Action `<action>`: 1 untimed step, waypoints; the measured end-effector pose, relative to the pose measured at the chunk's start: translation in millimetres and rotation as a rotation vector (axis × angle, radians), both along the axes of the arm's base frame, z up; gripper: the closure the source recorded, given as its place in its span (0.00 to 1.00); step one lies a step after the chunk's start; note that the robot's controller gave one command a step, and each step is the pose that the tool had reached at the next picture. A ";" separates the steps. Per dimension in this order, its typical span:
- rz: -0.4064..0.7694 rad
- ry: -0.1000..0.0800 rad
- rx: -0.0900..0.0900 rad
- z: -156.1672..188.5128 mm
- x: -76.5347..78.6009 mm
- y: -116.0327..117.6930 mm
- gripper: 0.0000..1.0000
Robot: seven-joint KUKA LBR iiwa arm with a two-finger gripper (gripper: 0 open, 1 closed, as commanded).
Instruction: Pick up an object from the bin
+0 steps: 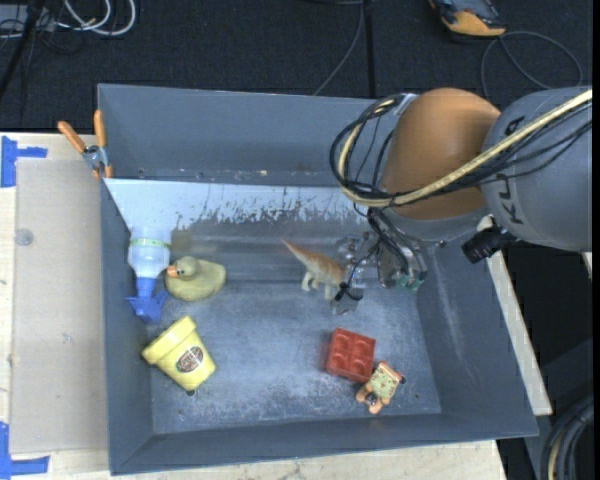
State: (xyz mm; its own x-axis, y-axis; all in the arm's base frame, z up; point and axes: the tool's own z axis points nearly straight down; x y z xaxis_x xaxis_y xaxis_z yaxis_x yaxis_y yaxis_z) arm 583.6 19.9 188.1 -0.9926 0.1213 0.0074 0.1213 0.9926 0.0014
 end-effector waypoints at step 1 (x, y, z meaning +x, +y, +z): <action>0.019 -0.001 0.000 96.2 15.9 -2.0 1.00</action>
Offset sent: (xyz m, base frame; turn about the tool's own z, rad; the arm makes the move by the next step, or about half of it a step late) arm 0.0000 0.0000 0.0000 0.0000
